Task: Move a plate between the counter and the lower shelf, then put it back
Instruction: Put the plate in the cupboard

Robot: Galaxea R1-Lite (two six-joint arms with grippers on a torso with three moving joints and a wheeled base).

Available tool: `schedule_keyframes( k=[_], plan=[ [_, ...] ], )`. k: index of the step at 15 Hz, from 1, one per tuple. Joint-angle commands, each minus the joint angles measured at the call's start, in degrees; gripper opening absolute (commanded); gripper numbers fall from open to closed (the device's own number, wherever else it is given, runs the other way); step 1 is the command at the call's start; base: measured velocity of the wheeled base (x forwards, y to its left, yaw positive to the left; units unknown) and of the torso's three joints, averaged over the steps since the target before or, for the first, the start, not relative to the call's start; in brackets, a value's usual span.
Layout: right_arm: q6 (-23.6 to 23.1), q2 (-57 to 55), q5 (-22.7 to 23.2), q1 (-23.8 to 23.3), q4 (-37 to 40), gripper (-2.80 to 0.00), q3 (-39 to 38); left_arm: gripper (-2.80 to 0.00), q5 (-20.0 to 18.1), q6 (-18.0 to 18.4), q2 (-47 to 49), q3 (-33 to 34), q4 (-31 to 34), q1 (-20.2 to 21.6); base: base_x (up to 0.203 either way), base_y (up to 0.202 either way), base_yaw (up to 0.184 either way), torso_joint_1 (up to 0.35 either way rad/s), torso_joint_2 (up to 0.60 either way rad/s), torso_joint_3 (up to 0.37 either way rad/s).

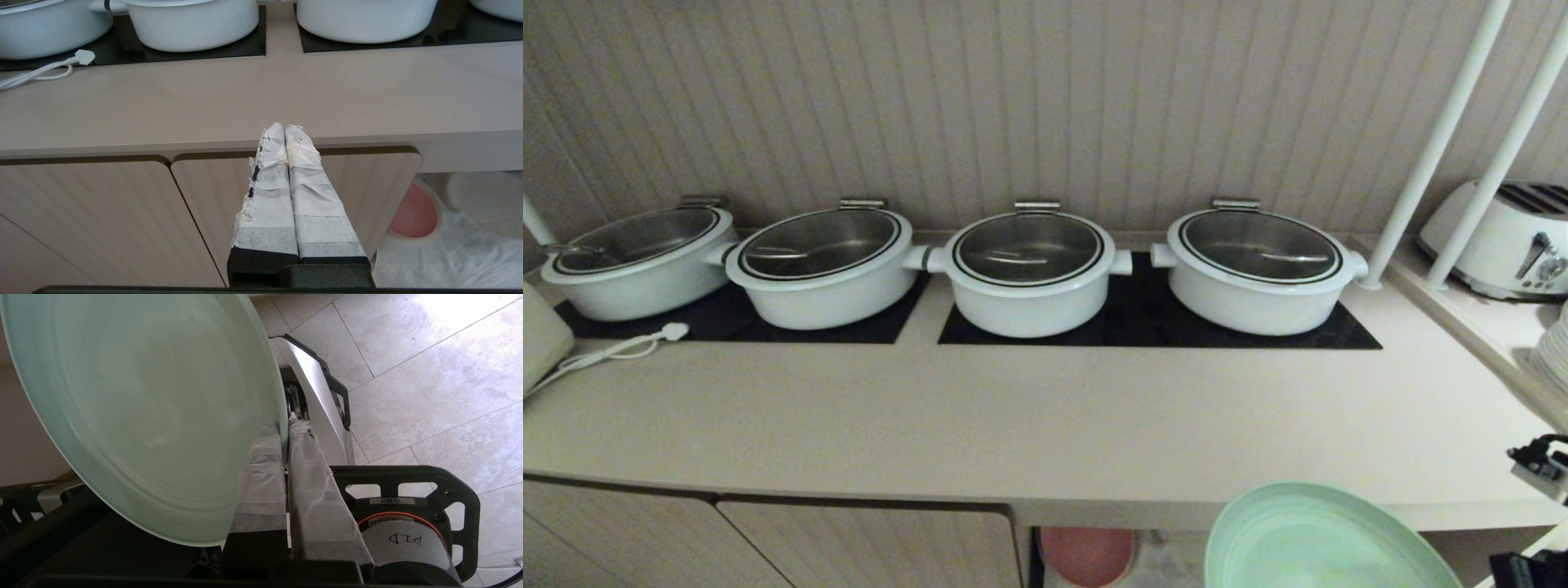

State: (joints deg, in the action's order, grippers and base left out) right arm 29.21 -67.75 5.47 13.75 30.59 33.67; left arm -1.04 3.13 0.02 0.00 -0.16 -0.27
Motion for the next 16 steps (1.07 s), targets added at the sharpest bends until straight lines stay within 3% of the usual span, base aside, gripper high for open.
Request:
schedule_keyframes(
  k=[1,16],
  plan=[
    [0.1,0.5,0.1,0.0,0.2,-2.8,-0.6,-2.8,0.0,0.0,0.0,0.0,0.0,0.0,0.0,0.0,0.0,0.0,0.0,0.0],
    [1.4,2.0,0.0,-0.1,0.1,-2.8,-3.1,-2.8,0.0,0.0,0.0,0.0,0.0,0.0,0.0,0.0,0.0,0.0,0.0,0.0]
  ],
)
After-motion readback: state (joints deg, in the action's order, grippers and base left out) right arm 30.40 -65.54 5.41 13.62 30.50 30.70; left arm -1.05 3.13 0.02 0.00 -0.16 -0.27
